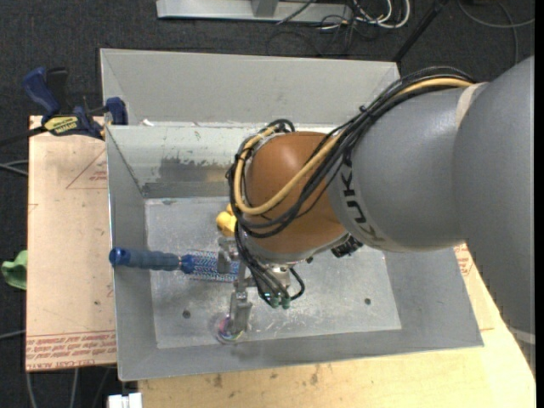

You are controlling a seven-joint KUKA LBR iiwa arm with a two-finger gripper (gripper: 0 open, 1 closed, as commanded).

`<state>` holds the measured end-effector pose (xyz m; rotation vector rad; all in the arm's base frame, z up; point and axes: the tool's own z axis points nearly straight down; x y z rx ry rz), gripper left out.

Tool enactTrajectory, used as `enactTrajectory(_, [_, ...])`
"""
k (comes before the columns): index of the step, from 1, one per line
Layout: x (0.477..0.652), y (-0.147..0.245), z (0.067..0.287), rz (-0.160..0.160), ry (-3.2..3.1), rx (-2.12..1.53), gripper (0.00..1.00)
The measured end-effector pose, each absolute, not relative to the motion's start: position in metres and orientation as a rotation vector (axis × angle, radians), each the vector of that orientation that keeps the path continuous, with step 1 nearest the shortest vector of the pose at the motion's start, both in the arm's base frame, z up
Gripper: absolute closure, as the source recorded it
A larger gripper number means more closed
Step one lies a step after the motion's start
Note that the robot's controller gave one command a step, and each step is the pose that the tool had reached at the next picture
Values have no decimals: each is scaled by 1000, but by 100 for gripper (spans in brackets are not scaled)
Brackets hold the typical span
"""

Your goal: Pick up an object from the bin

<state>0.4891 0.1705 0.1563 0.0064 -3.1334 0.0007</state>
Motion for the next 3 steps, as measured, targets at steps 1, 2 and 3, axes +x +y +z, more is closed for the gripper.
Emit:
enactTrajectory(1, [565, 136, 66, -1, -3145, -58, 0])
enactTrajectory(2, [563, 138, 70, -3, -3142, -54, 100])
enactTrajectory(3, [593, 135, 272, -5, -3151, -68, 100])
